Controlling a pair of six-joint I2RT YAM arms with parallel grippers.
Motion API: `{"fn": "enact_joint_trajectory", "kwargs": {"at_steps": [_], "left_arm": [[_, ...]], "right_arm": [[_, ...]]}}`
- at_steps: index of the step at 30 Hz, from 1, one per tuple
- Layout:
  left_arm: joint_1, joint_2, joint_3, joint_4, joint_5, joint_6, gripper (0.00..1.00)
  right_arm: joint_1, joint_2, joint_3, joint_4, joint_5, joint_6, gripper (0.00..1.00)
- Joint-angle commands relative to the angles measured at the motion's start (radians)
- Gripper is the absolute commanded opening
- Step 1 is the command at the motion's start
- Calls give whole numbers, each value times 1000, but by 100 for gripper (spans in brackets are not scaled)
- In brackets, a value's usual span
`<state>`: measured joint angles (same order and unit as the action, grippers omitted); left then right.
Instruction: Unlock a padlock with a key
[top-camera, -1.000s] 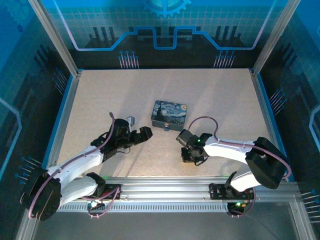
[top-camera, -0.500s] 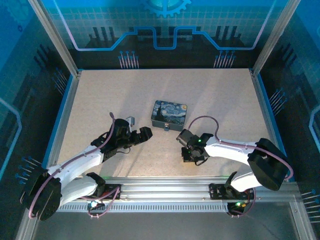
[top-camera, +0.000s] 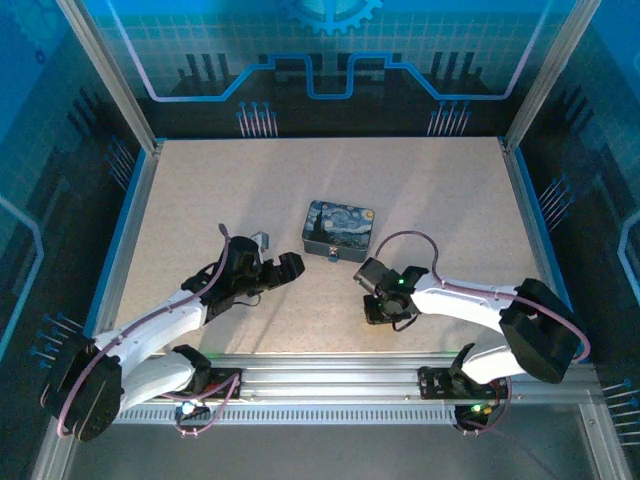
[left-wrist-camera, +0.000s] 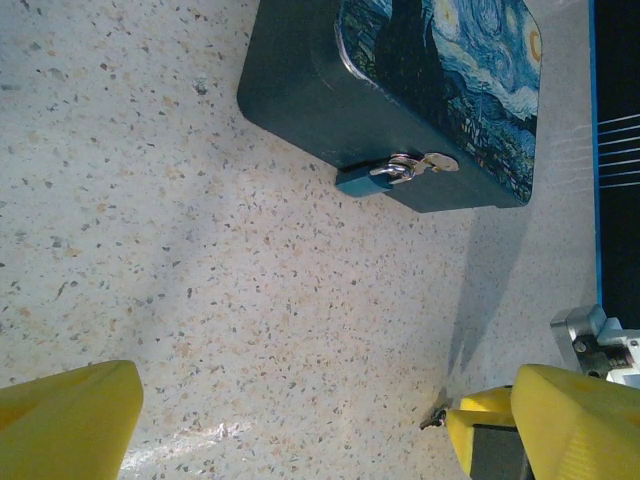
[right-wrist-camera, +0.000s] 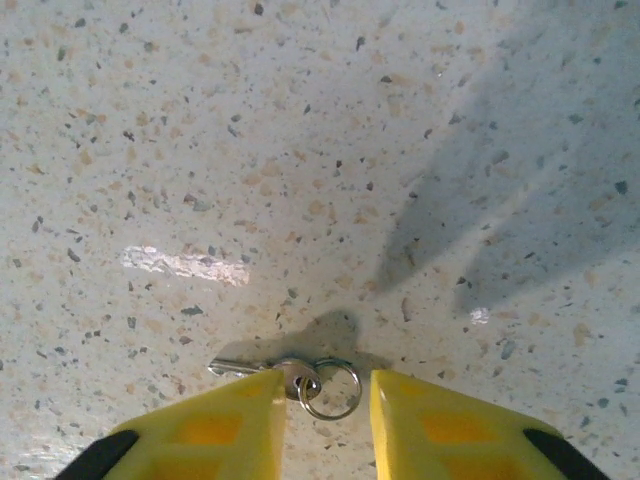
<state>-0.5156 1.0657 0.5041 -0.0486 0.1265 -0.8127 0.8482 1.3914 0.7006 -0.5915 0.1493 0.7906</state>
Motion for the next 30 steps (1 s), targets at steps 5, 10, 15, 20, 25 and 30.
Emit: {"fn": "enact_joint_trajectory", "kwargs": {"at_steps": [5,10,15,20,25,30], "left_arm": [[-9,-20,27,-31,-22,14,97],[-9,-27,25,-39,-25,16,97],[-9,-30,24,-41,-27,14,97],[-8,-33,22,-42,-31,10,97],[-8,-38,21,-48,-36,12,97],[-8,-39,20,-50,-40,12,98]], "right_arm": [[-57,-24,51,-91,-104,-231,34],[-99,-13,63,-96,-168,-330,33],[-113,34,92,-110,-180,-392,31],[-113,98,119,-117,-176,-425,30],[-113,143,135,-117,-178,-439,29],[-108,159,124,-116,-203,-433,29]]}}
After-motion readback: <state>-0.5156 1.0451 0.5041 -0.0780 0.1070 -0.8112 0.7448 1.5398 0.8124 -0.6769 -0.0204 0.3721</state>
